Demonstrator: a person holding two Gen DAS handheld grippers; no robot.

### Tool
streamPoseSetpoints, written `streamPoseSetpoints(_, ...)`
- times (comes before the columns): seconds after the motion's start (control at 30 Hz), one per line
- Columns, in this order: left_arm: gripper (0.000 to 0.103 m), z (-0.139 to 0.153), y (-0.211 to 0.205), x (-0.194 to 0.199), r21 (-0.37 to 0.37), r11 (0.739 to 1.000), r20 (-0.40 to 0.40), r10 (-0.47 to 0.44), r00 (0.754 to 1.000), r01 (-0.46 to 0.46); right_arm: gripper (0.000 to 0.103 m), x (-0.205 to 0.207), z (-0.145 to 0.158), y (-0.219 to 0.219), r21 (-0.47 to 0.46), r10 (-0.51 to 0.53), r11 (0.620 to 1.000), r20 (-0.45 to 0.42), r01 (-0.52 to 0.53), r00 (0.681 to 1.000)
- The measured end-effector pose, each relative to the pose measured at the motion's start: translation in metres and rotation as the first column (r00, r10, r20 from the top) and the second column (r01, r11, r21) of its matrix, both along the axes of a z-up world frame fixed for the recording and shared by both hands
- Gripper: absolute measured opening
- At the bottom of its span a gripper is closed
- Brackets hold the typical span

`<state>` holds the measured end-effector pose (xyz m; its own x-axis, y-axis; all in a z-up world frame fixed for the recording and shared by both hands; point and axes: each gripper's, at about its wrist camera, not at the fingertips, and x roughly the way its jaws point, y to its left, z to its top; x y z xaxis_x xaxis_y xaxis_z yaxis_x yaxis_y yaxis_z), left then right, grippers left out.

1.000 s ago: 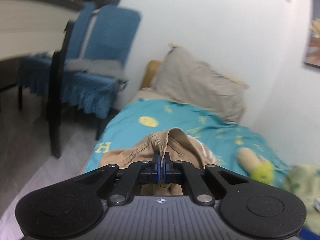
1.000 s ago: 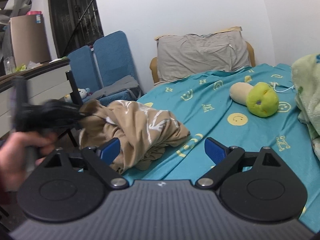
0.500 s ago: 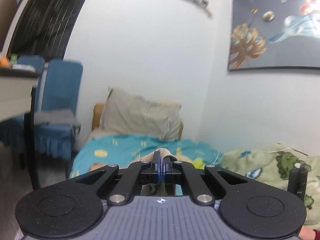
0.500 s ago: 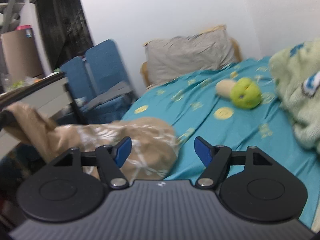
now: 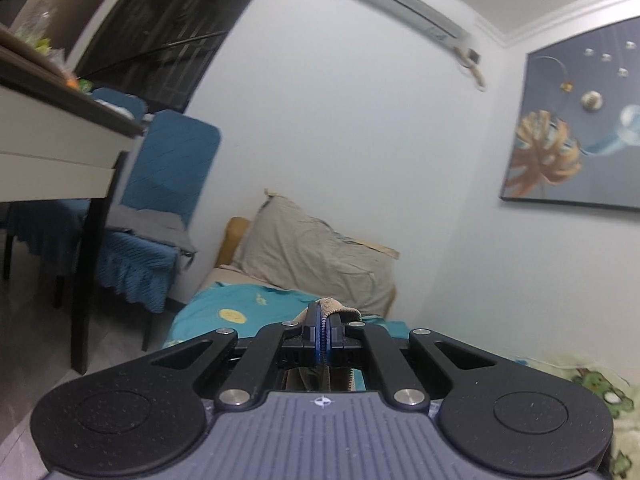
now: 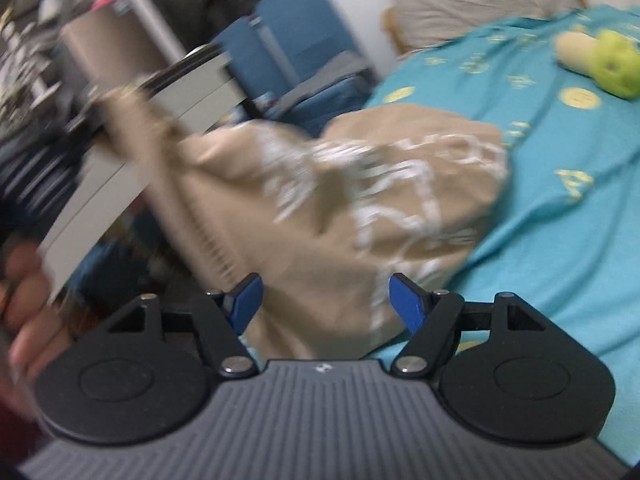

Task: Fold clothes
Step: 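Lift the held T-shirt with the left tool and shake it out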

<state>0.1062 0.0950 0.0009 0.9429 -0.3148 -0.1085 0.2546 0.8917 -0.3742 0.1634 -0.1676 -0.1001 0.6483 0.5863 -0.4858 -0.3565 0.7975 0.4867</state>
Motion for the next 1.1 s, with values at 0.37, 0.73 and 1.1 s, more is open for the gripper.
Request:
streamPoseSetpoints(0.37,0.003,-0.002,-0.011,0.014,0.039,0.999,-0.050,0.036,0.998,-0.034,0.071,-0.009,-0.004,0.069,-0.342,0.105,0.939,0.184,-0.036,0.977)
streamPoseSetpoints(0.73,0.004,-0.022,-0.029,0.022,0.158,0.987,-0.156,0.035,0.987,-0.010,0.071,-0.003,0.010,-0.006,-0.318,-0.198,0.924,0.081,0.213,0.977)
streamPoseSetpoints(1.1,0.004,-0.026,-0.057,0.003,0.210,0.973,-0.118,-0.077,0.990,0.101,0.079,-0.022,0.020,-0.025,-0.160,-0.118,0.979,0.074,0.128,0.990)
